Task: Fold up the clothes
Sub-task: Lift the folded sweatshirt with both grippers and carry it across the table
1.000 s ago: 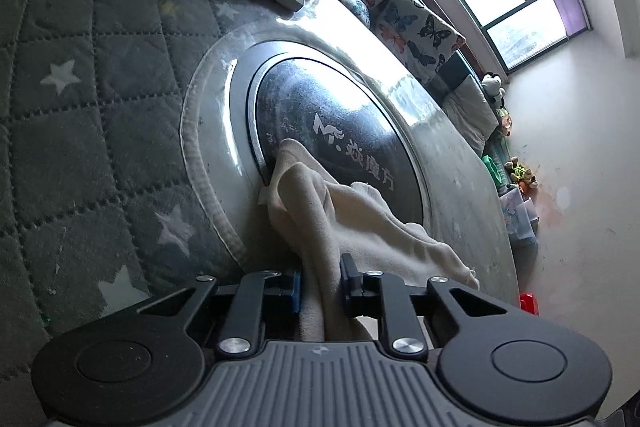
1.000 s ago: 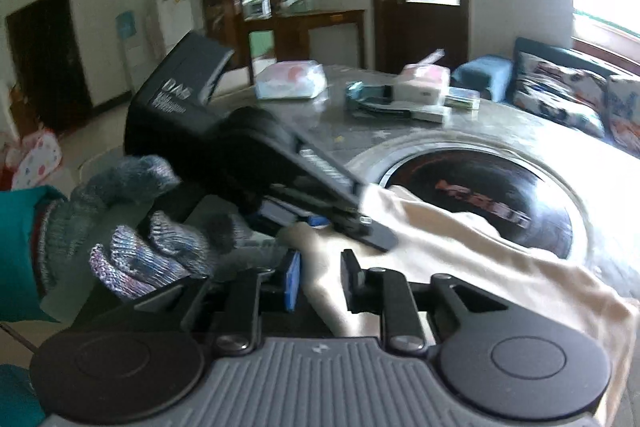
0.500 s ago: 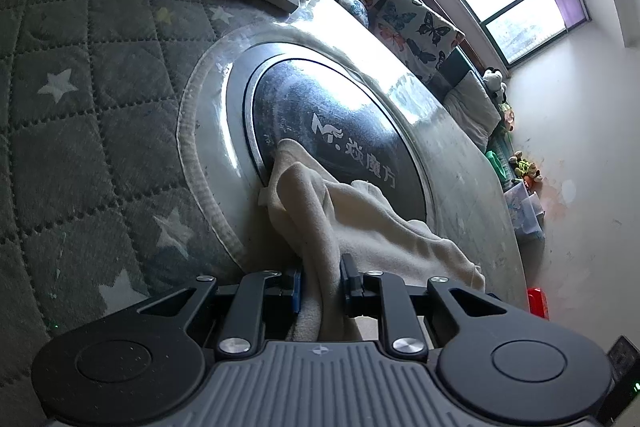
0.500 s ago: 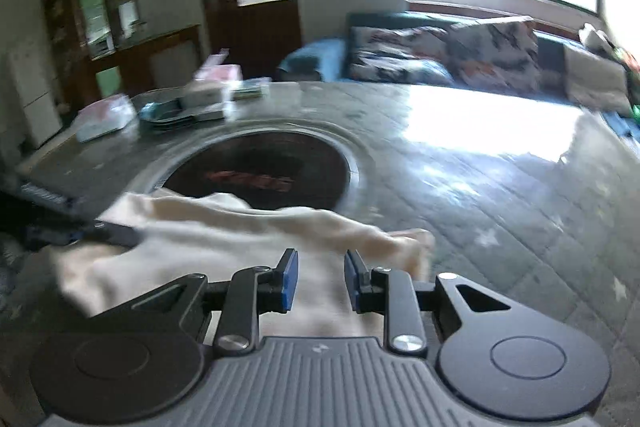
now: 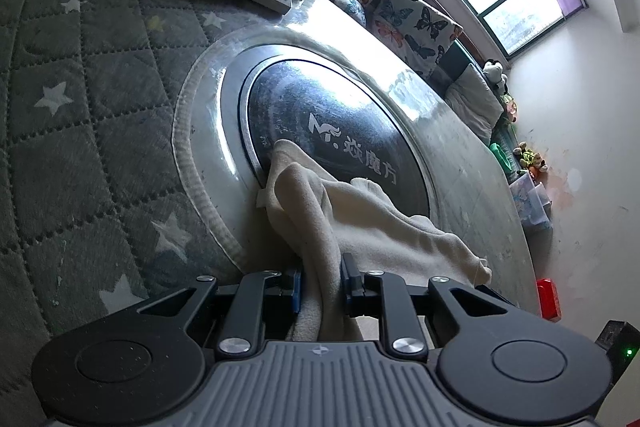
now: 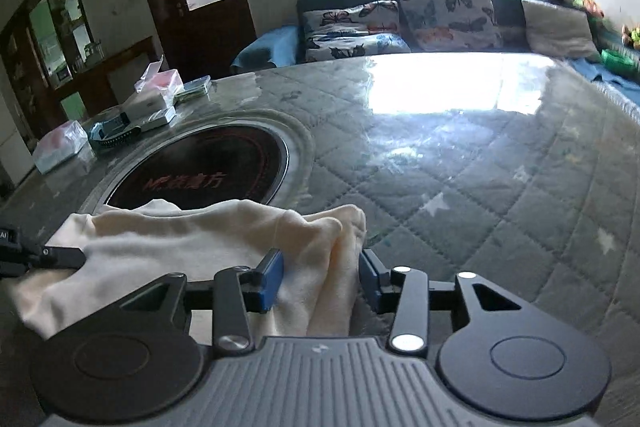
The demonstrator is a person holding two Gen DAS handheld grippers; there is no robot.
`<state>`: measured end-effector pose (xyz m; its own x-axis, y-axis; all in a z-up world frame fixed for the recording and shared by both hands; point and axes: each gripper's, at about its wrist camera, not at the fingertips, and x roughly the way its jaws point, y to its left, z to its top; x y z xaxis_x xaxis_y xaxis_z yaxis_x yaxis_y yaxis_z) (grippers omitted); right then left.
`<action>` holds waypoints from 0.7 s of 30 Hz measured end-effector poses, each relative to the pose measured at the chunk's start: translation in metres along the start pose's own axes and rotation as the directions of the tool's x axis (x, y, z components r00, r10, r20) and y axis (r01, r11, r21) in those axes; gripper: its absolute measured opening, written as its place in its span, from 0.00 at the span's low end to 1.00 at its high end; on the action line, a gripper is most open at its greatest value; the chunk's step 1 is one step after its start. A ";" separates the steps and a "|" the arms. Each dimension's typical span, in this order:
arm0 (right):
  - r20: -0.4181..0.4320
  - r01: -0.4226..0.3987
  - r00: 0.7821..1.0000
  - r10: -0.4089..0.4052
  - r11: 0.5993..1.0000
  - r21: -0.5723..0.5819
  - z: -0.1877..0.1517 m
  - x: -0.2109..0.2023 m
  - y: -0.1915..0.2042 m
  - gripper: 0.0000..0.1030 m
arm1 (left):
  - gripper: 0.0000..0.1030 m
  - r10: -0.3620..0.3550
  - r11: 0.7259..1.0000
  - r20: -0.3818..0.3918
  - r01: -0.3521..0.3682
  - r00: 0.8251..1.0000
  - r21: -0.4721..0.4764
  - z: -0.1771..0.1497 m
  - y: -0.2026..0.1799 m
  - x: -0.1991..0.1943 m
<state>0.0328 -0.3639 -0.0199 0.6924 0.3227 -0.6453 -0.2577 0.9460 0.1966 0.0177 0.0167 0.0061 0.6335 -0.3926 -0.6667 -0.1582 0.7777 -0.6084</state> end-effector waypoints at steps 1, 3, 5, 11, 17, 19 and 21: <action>0.001 -0.004 1.000 0.004 1.000 0.008 0.000 0.001 0.000 0.41 | 0.20 0.001 1.000 -0.001 -0.001 1.000 0.001 0.000 0.000 0.000; 0.005 -0.012 1.000 0.012 1.000 0.024 0.000 0.003 0.000 0.41 | 0.20 0.002 1.000 -0.001 -0.002 1.000 0.003 0.000 0.000 0.000; 0.004 -0.015 1.000 0.015 0.999 0.029 -0.001 0.004 0.000 0.39 | 0.21 0.008 1.000 0.003 -0.008 1.000 0.012 0.000 -0.001 0.000; 0.001 -0.022 1.000 0.022 0.999 0.032 -0.001 0.006 0.002 0.16 | 0.19 0.028 0.999 0.015 -0.029 0.999 0.046 -0.001 -0.006 0.000; 0.055 -0.013 0.998 0.012 1.000 0.016 0.001 -0.011 0.008 0.10 | 0.18 0.041 0.996 0.027 -0.043 0.999 0.083 -0.002 -0.012 -0.003; 0.078 -0.015 0.997 0.014 1.000 0.010 0.002 -0.018 0.010 0.09 | 0.18 0.038 0.995 0.035 -0.041 0.999 0.095 -0.001 -0.016 -0.007; 0.103 -0.018 0.994 0.018 1.000 0.002 0.005 -0.027 0.012 0.09 | 0.17 0.033 0.993 0.043 -0.037 0.999 0.110 -0.001 -0.020 -0.009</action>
<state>0.0143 -0.3610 0.0037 0.7538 0.3408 -0.5619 -0.2689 0.9401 0.2094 0.0146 0.0042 0.0246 0.6600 -0.3455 -0.6671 -0.0976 0.8410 -0.5322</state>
